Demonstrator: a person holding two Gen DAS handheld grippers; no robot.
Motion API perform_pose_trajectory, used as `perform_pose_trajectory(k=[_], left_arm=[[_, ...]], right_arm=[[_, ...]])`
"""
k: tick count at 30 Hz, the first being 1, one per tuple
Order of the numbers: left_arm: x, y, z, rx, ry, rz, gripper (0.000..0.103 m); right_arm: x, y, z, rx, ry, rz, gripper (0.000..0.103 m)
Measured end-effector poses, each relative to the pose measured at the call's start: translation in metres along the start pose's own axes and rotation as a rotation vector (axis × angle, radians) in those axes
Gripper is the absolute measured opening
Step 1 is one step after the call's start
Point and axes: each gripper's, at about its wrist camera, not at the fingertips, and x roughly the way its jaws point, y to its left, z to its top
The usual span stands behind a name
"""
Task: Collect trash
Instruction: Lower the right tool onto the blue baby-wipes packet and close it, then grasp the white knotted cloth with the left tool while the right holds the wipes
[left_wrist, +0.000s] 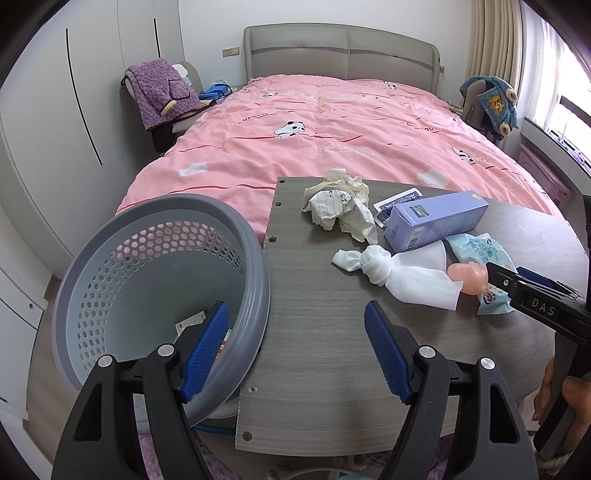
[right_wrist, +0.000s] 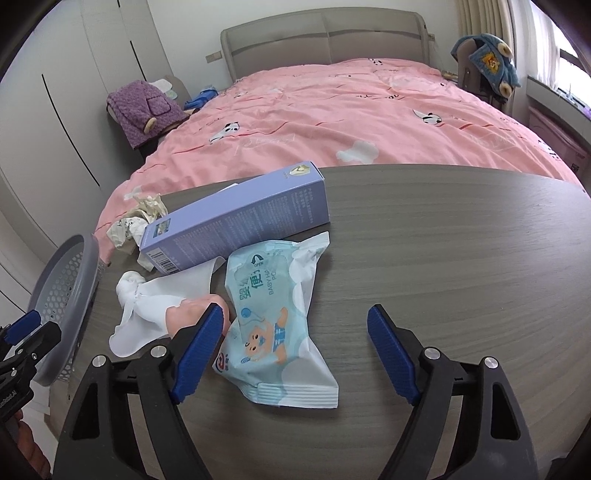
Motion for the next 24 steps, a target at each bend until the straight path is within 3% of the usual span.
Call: perform_pose_trajectory(k=[10,16,24], left_arm=[[0.003,-0.001,0.001,-0.006,0.007,-0.010,0.072],[0.004,-0.007,0.005,-0.003,0.010,-0.031,0.072],[0.008,-0.017,0.005,0.007,0.029,-0.045,0.072]], right_arm=[[0.006,0.003,0.000,-0.007,0.016,0.008,0.067],[0.003,0.004,-0.001,-0.010,0.011,0.030,0.041],[-0.007,-0.004,-0.005,0.022,-0.021,0.051,0.038]])
